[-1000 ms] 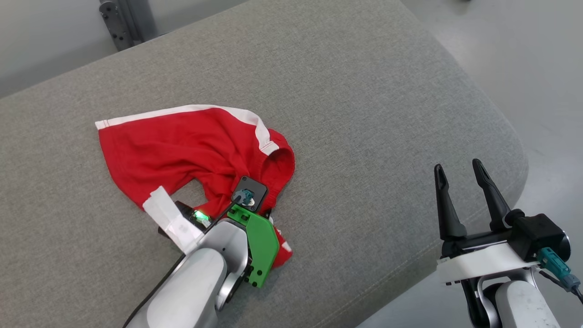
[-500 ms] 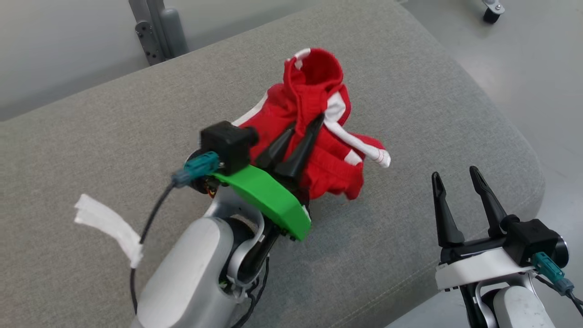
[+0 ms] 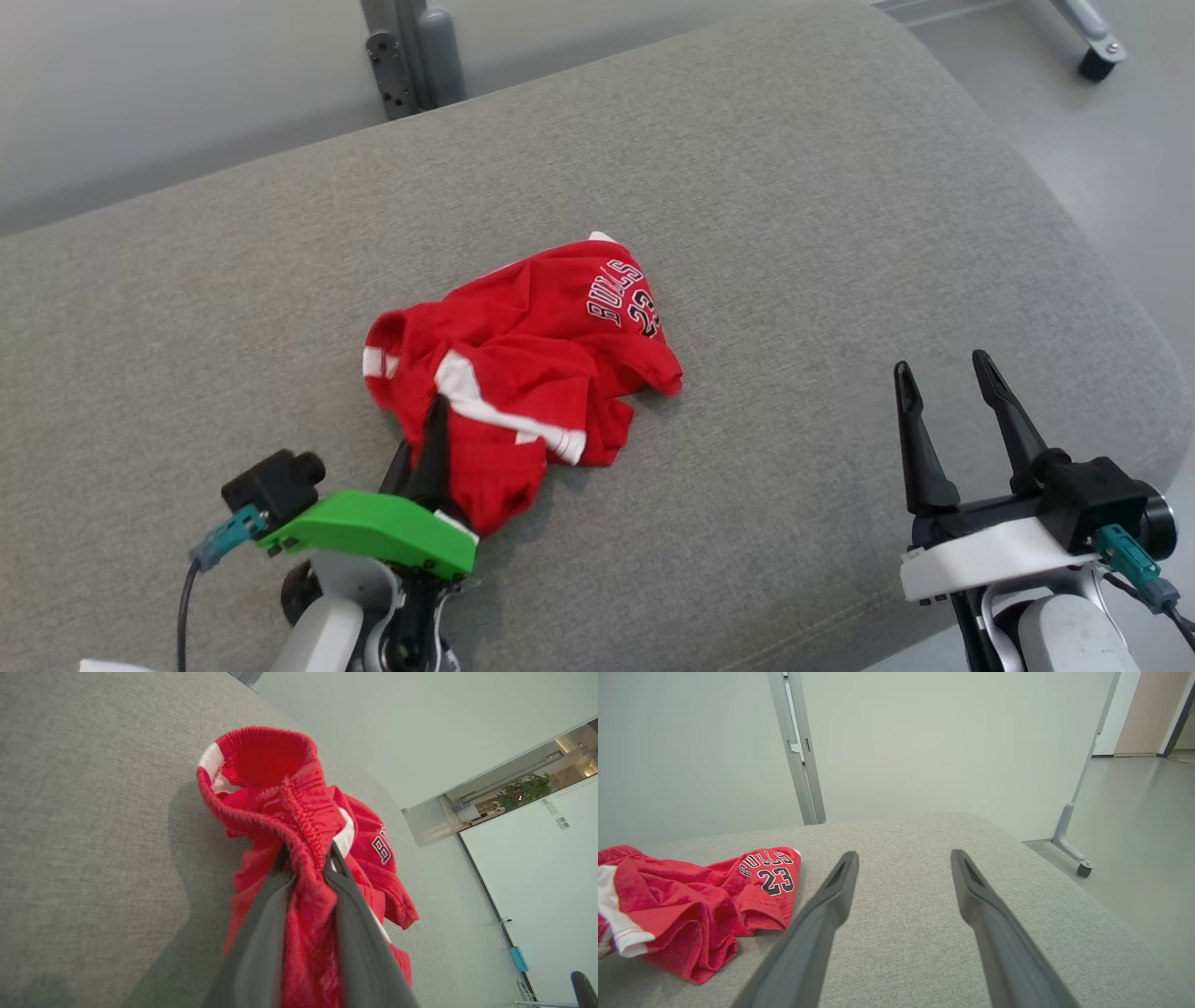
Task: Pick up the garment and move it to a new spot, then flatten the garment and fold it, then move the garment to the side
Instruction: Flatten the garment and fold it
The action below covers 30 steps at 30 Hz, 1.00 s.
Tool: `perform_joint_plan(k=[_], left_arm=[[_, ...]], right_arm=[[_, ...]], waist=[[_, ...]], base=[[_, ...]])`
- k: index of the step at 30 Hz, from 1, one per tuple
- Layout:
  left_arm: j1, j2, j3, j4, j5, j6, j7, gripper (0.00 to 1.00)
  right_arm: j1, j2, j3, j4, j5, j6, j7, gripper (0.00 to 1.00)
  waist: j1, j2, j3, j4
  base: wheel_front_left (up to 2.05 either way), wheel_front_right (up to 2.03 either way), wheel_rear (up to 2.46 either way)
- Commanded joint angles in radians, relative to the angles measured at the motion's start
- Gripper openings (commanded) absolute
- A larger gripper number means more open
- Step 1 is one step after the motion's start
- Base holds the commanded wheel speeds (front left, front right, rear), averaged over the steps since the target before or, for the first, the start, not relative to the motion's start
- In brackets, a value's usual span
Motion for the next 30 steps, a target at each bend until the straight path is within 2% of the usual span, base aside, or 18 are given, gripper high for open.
perform_joint_plan(k=[1,2,5,9,15,19,24,30], left_arm=[[0.016,0.011,0.021,0.023,-0.012,-0.011,-0.021,0.49],[0.027,0.017,0.032,0.043,-0.016,-0.018,-0.034,1.0],[0.049,0.045,0.066,0.091,-0.016,-0.029,-0.075,1.0],[0.061,0.097,0.11,0.13,0.042,-0.013,-0.133,1.0],[0.142,0.117,0.159,0.063,0.124,-0.033,-0.165,1.0],[0.23,0.103,0.173,-0.031,0.196,-0.034,-0.167,1.0],[0.34,0.07,0.268,-0.155,0.367,-0.016,-0.165,1.0],[0.42,0.036,0.367,-0.213,0.539,-0.047,-0.165,1.0]], right_arm=[[0.003,-0.001,-0.001,0.0,-0.012,0.0,-0.003,1.0],[0.004,-0.001,-0.003,-0.001,-0.015,0.0,-0.003,1.0],[0.003,-0.001,-0.003,0.001,-0.021,0.0,-0.003,1.0],[0.002,-0.001,0.007,0.004,-0.031,0.0,-0.003,1.0],[0.026,-0.001,0.009,0.013,-0.044,0.0,-0.003,1.0],[0.047,-0.006,0.013,0.016,-0.05,0.0,-0.003,1.0],[0.082,-0.015,0.004,0.009,-0.058,0.0,-0.003,1.0],[0.116,-0.033,-0.003,0.001,-0.073,0.0,-0.003,1.0]], waist=[[0.0,0.0,0.01,0.048],[0.0,0.0,0.011,0.065],[0.0,0.0,0.009,0.107],[0.0,0.0,0.0,0.157],[0.0,0.0,-0.044,0.206],[0.0,0.0,-0.087,0.224],[0.0,0.0,-0.142,0.252],[0.0,0.0,-0.191,0.3]], base=[[0.0,0.0,0.0],[0.0,0.0,0.0],[0.0,0.0,0.0],[0.0,0.0,0.0],[0.0,0.0,0.0],[0.0,0.0,0.0],[0.0,0.0,0.0],[0.0,0.0,0.0]])
